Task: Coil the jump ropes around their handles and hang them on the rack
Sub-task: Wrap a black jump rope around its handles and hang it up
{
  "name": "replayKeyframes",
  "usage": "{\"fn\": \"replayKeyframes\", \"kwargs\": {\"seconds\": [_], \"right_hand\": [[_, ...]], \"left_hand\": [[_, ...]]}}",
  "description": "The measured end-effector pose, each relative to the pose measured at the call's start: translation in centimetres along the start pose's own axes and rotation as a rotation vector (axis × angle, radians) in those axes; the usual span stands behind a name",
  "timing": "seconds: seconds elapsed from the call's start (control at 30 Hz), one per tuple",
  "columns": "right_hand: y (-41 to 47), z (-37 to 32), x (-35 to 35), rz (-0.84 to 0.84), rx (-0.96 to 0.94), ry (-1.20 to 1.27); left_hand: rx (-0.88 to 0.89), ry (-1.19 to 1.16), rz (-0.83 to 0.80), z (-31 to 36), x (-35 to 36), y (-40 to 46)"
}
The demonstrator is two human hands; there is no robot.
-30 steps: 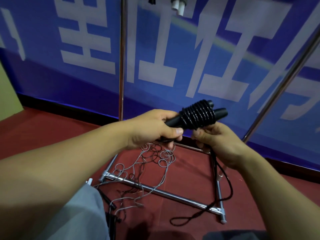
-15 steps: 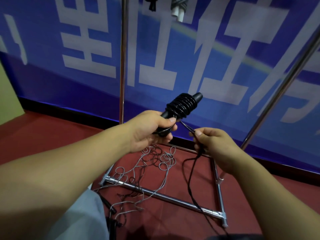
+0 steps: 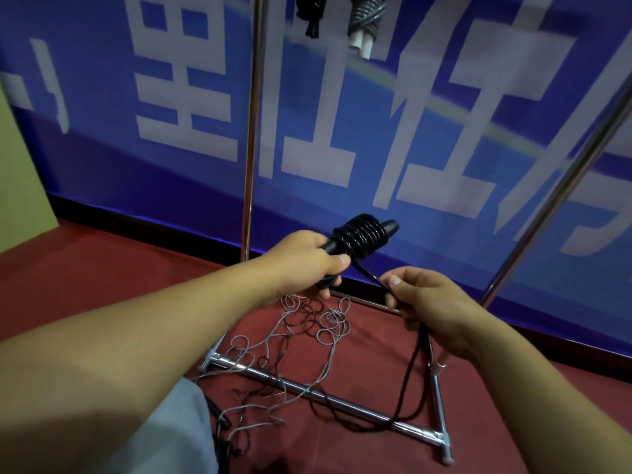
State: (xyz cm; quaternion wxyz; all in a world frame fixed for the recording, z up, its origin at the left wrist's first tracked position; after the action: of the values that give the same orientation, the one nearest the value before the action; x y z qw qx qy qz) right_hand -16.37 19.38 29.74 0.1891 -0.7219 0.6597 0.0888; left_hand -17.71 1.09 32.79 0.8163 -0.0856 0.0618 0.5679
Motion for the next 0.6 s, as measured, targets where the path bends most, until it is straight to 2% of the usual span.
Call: {"fn": "replayKeyframes", "kwargs": {"seconds": [0.13, 0.3, 0.47, 0.6], "right_hand": [[-0.4, -0.6, 1.6, -0.091, 0.018, 0.021], [-1.0, -1.9, 2.4, -0.121, -0.033, -0.054], [-0.8, -1.3, 2.2, -0.058, 0.008, -0.142], [-0.8, -1.5, 1.1, 0.079, -0.016, -0.205]], "left_hand": [[0.021, 0.064, 0.071, -0.4, -0.6, 0.6], [0.028, 0.146, 0.13, -0.7, -1.3, 1.2], [0.051, 0.308, 0.156, -0.5, -1.5, 1.1], [0.068, 0.334, 0.179, -0.3, -1.9, 1.2]]}}
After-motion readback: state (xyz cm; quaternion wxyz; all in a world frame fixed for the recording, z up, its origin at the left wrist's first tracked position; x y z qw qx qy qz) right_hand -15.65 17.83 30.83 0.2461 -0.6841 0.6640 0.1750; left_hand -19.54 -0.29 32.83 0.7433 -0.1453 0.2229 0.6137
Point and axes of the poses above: each hand's wrist, its own y-axis towards the middle knuckle, its own x-axis out of the palm, z = x × y, the point moved 9 cm from there along y, towards the middle knuckle, and after that the axes turned 4 degrees about -y, right-handed, at the moved point
